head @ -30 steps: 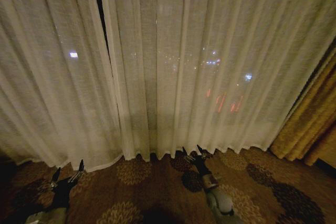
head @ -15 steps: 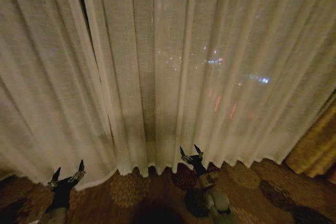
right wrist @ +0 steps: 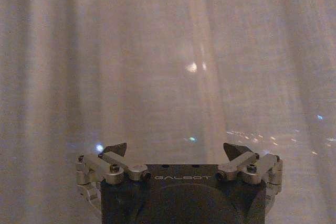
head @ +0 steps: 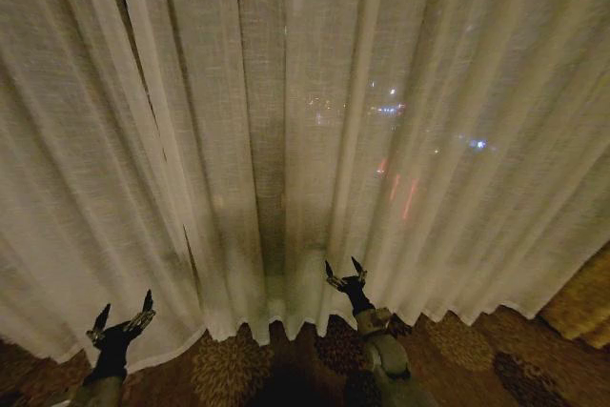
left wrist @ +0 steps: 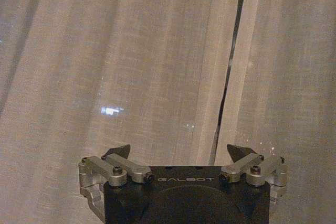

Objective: Open the curtains by pulling them apart, changing their state from closed to fully open.

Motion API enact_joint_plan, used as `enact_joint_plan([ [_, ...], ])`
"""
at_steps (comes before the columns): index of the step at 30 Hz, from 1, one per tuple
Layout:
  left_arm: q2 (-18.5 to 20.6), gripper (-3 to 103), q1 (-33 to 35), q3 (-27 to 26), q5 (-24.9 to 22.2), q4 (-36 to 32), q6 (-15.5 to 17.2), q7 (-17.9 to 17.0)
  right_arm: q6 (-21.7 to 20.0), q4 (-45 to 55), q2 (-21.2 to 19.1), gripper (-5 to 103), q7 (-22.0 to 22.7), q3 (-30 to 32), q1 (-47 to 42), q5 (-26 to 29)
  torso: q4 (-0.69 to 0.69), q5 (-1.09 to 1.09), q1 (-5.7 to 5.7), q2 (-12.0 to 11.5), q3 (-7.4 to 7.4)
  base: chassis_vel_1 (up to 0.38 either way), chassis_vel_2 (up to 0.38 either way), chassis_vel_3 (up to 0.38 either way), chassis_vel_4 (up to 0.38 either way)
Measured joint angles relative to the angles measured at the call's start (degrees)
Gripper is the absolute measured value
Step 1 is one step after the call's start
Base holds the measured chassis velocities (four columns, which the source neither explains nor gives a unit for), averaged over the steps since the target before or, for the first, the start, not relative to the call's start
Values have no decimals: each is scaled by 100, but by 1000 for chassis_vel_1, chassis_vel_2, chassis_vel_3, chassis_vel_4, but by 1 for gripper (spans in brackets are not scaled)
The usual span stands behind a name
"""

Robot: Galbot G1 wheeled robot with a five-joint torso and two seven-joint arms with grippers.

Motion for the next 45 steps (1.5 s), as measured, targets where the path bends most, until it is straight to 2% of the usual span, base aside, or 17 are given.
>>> enact_joint_plan([
  [12, 0, 100, -1, 0, 0, 0, 0, 0, 22, -143, 38, 100, 68, -52, 147, 7, 0, 0, 10, -6, 4, -26, 28, 26, -16],
  [17, 0, 100, -1, 0, 0, 1, 0, 0, 35, -190, 48, 100, 353, -109, 228, -55, 0, 0, 9, -5, 3, -133, 135, 149, -124],
  [26, 0, 100, -3, 1, 0, 0, 0, 0, -81, -452, 2, 100, 886, -294, 610, -601, -1, -1, 12, -7, 5, -65, 57, 58, -55],
  [34, 0, 100, -1, 1, 0, 0, 0, 0, -87, -1488, 110, 100, 1237, -502, 1498, -662, -1, 0, 7, -3, 4, 0, 0, 0, 0],
  [44, 0, 100, -1, 0, 0, 0, 0, 0, 119, -2577, 451, 100, 1261, -561, 2421, -972, 1, -2, 9, -5, 4, 0, 0, 0, 0],
  [45, 0, 100, -1, 0, 0, 0, 0, 0, 157, -2714, 488, 102, 1242, -561, 2501, -1027, 1, -1, 9, -5, 4, 0, 0, 0, 0],
])
